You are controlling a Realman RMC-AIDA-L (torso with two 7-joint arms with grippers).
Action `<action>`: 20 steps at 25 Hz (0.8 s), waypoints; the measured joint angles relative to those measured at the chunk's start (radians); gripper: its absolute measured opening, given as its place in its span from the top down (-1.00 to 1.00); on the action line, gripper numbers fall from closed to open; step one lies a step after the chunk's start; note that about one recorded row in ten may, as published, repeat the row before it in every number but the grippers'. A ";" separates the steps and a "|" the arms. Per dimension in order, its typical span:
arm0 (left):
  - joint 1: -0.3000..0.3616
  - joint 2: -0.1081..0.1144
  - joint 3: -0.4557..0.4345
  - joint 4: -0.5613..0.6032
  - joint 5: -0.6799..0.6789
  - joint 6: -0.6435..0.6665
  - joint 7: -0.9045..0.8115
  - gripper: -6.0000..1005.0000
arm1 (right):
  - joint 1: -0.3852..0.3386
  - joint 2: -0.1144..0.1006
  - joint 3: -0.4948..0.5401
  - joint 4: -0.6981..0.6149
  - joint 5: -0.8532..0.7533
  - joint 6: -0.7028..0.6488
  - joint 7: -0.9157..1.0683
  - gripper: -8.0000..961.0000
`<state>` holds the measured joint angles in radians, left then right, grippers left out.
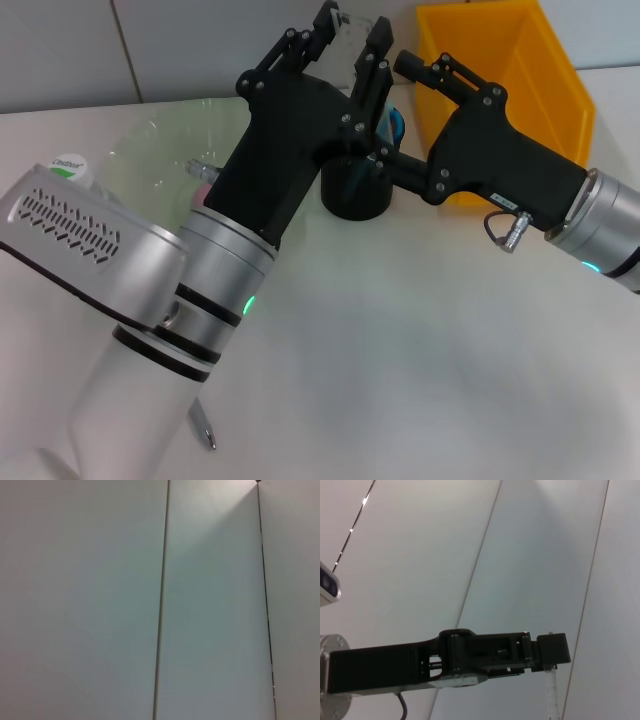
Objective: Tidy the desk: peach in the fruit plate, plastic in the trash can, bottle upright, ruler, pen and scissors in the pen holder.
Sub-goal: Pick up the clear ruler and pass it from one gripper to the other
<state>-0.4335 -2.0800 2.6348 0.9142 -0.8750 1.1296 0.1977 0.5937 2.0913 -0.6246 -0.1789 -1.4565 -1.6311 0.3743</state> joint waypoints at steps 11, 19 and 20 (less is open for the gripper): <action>-0.004 0.000 0.016 0.006 -0.003 -0.001 0.064 0.20 | 0.031 0.001 0.005 0.025 0.006 0.034 -0.001 -0.60; -0.006 0.000 0.013 0.004 -0.003 -0.001 0.065 0.20 | 0.047 0.001 0.005 0.053 0.009 0.029 -0.013 -0.42; -0.006 0.000 0.013 0.004 -0.003 -0.001 0.065 0.20 | 0.049 0.001 0.006 0.058 0.009 0.028 -0.020 -0.36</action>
<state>-0.4398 -2.0800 2.6480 0.9178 -0.8783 1.1288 0.2623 0.6427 2.0923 -0.6189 -0.1213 -1.4479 -1.6028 0.3542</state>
